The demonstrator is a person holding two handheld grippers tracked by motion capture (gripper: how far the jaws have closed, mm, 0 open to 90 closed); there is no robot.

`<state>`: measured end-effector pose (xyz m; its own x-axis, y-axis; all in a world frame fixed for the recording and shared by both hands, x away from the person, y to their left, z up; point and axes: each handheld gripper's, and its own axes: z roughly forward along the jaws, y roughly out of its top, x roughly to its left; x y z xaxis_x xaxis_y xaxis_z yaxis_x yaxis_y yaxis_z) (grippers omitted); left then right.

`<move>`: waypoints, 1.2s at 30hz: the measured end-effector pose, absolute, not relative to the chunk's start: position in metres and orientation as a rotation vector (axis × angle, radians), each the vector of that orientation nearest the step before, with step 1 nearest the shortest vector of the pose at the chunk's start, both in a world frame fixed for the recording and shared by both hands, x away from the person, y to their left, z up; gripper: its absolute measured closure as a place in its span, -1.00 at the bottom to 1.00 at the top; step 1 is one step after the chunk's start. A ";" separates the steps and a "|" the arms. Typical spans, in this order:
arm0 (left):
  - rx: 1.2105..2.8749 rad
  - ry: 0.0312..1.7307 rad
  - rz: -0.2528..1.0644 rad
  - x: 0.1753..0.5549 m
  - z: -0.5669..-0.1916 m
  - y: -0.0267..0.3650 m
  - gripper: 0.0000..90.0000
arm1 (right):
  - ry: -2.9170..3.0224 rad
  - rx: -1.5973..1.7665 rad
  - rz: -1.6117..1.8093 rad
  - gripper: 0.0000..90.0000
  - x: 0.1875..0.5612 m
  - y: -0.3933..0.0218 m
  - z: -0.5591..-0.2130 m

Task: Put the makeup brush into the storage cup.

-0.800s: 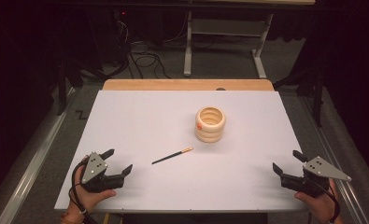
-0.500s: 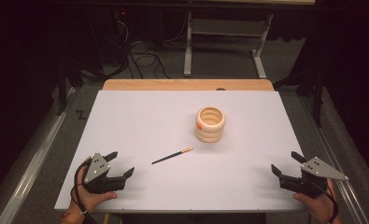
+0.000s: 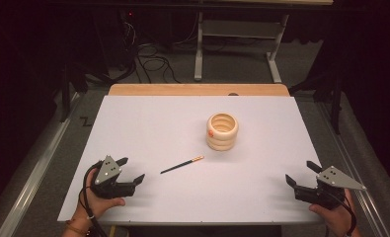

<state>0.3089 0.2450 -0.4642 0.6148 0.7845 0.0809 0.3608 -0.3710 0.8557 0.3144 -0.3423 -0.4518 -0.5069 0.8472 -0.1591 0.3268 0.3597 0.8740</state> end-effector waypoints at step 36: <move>2.138 0.808 0.564 0.355 -0.439 0.212 -0.45 | 2.054 0.998 1.061 -0.64 0.315 -0.338 -0.455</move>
